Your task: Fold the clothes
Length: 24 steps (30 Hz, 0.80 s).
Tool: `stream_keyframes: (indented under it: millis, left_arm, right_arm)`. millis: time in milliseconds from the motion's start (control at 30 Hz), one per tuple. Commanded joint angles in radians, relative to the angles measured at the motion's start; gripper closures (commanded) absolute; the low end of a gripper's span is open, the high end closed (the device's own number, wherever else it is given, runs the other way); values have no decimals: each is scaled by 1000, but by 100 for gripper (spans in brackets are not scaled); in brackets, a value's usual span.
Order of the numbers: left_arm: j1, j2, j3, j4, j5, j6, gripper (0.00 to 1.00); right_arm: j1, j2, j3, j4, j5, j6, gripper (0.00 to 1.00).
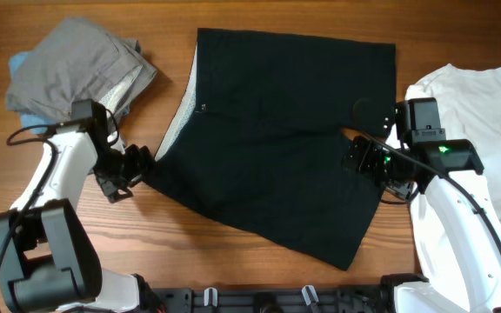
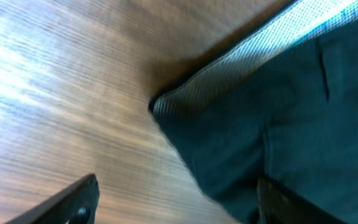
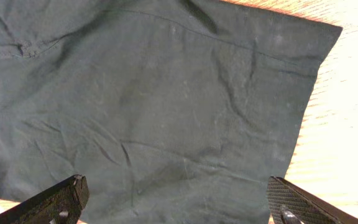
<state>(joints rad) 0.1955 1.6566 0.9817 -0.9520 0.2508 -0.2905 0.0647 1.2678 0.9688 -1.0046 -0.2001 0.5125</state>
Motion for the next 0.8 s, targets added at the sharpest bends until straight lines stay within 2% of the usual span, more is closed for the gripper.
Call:
stream_keyframes:
  millis: [0,33,100,200,233,267,333,367,400,433,467,500,567,600,767]
  left_arm:
    - [-4,-2,-59,86,21,1,43]
    - [-4,-2,-69,90,21,1,62]
    - [-4,-2,-73,93,21,2,66]
    - [-4,-2,-73,157,26,-6,65]
    - [-4,0,-73,156,26,-6,64]
    - [-4,2,-74,156,25,-6,57]
    - [-4,15,-77,174,26,-5,36]
    - [-4,21,-85,187,26,-5,37]
    - [-4,24,-87,190,26,-5,46]
    - [-4,26,-87,185,26,-5,61]
    - [-4,26,-87,167,30,-6,81]
    - [-3,26,-87,127,40,-9,95]
    - [20,26,-86,-63,96,-17,96]
    - [45,24,-86,-105,93,-17,96]
    - [157,-34,-83,-111,97,13,96]
  right_arm:
    - [3,-2,-5,26,21,10,3]
    - [3,-2,-5,29,21,10,3]
    - [3,-2,-5,48,21,10,3]
    - [3,-2,-5,80,21,2,3]
    - [3,-2,-5,86,21,-4,3]
    - [3,-2,-5,89,21,-7,3]
    - [3,-2,-5,92,21,-10,3]
    - [3,-2,-5,95,21,-14,3]
    - [3,-2,-5,96,21,-15,3]
    - [3,-2,-5,100,21,-15,3]
    - [3,-2,-5,104,21,-15,4]
    - [3,-2,-5,109,21,-15,4]
    - [3,-2,-5,111,21,-16,3]
    - [3,-2,-5,114,21,-16,3]
    - [3,-2,-5,119,21,-42,4]
